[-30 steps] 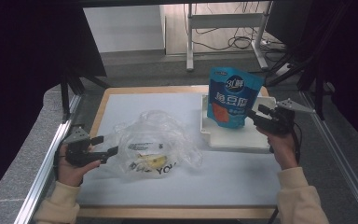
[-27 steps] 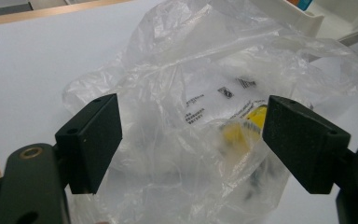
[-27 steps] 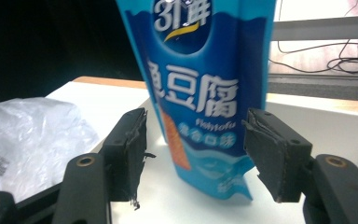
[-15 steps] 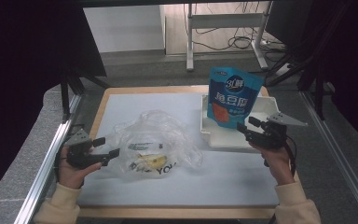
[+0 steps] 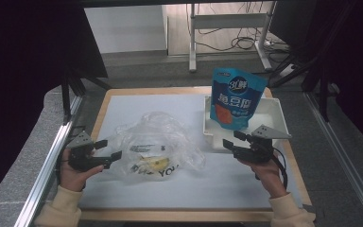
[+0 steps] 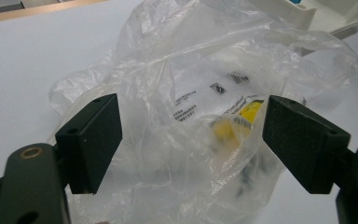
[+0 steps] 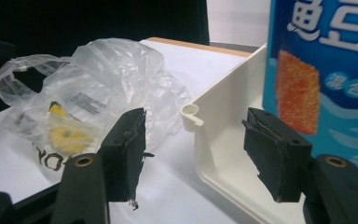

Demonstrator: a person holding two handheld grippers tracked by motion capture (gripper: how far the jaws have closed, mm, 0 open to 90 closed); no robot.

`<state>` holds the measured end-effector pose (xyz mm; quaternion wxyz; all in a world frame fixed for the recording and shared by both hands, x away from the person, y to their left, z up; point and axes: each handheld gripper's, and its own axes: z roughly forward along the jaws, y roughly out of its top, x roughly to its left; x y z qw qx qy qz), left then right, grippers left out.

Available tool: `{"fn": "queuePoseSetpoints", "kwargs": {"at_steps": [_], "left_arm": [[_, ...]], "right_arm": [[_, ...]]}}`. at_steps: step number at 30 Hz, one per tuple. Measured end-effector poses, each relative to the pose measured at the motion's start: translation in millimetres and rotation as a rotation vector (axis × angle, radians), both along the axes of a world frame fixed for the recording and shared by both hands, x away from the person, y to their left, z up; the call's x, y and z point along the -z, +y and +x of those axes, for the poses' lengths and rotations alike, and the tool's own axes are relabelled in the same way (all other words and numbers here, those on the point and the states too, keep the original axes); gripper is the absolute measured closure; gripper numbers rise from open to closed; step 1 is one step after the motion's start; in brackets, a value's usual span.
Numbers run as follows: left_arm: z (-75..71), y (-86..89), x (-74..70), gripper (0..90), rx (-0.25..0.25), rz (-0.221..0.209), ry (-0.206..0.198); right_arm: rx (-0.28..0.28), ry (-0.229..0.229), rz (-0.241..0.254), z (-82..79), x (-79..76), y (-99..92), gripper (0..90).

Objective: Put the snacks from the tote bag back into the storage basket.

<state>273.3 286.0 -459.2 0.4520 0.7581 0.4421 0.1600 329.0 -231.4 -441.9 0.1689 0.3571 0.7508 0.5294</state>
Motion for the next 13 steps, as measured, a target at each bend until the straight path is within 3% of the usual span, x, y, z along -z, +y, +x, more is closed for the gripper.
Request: {"fn": "queuePoseSetpoints", "kwargs": {"at_steps": [13], "left_arm": [[-0.7,0.1,-0.4,20.0,-0.004,0.009,-0.006]], "right_arm": [[-0.004,-0.001,-0.006,-1.7,5.2,1.3,37.3]]}}
